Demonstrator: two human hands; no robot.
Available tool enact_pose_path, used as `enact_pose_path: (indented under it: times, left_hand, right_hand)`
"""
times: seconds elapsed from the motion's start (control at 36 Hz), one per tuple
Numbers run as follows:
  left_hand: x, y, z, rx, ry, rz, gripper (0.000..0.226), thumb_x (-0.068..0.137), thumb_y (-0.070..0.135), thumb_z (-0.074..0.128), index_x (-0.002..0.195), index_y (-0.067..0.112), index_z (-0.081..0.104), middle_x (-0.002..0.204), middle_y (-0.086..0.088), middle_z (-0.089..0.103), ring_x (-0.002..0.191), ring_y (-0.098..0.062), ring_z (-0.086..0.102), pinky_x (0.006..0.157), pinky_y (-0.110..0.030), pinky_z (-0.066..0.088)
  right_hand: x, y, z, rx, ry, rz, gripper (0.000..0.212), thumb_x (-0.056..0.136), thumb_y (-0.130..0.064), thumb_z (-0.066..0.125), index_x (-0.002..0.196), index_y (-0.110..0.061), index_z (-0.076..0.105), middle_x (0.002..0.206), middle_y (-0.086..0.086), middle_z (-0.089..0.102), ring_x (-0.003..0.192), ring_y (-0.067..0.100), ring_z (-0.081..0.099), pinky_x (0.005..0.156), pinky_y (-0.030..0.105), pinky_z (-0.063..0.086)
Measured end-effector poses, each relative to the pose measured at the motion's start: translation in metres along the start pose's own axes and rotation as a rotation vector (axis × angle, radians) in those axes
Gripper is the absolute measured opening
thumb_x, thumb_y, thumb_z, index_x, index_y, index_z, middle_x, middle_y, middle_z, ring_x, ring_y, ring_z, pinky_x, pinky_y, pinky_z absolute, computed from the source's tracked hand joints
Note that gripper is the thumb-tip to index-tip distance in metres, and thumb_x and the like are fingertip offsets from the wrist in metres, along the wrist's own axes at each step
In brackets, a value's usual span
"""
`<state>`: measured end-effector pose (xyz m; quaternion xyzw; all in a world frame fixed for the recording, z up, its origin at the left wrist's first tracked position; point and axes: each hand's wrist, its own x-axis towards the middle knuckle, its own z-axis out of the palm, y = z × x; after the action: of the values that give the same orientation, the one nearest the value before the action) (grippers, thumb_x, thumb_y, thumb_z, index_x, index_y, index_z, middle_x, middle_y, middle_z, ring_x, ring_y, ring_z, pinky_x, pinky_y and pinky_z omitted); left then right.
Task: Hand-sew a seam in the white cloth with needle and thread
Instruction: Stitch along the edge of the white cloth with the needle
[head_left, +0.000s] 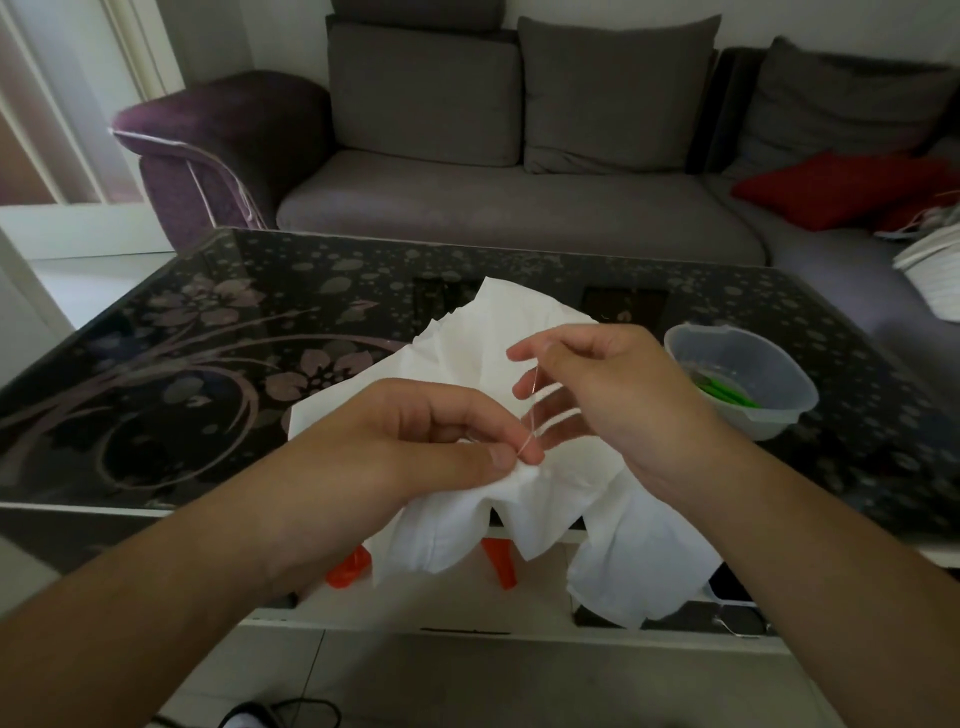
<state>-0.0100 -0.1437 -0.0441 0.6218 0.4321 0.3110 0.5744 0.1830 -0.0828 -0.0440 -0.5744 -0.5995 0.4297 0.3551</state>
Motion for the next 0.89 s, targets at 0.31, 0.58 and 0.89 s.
enact_pose_path:
  times: [0.31, 0.58, 0.89]
  left_hand:
    - [0.001, -0.001, 0.001, -0.112, 0.098, 0.0, 0.021, 0.093, 0.016, 0.065, 0.103, 0.019, 0.083, 0.116, -0.001, 0.077, 0.109, -0.019, 0.073, 0.091, -0.034, 0.056]
    - [-0.001, -0.002, -0.002, -0.055, 0.162, 0.097, 0.028, 0.098, 0.009, 0.059, 0.115, 0.018, 0.078, 0.112, -0.011, 0.078, 0.111, -0.027, 0.073, 0.104, -0.049, 0.054]
    - [-0.001, -0.001, -0.005, -0.041, 0.214, 0.133, 0.025, 0.094, 0.013, 0.065, 0.107, 0.026, 0.082, 0.096, -0.008, 0.079, 0.094, -0.021, 0.075, 0.082, -0.03, 0.056]
  right_hand:
    - [-0.03, -0.008, -0.025, -0.312, 0.185, -0.295, 0.017, 0.095, -0.019, 0.066, 0.083, -0.03, 0.064, 0.079, -0.009, 0.066, 0.074, 0.009, 0.066, 0.067, 0.026, 0.056]
    - [-0.052, -0.018, -0.01, -0.417, -0.049, -0.689, 0.011, 0.083, -0.044, 0.071, 0.086, -0.034, 0.071, 0.078, -0.015, 0.065, 0.079, 0.014, 0.066, 0.06, 0.018, 0.046]
    - [-0.044, -0.015, -0.01, -0.476, -0.027, -0.495, 0.021, 0.094, -0.019, 0.067, 0.079, -0.034, 0.066, 0.089, -0.025, 0.063, 0.095, -0.003, 0.058, 0.078, 0.01, 0.046]
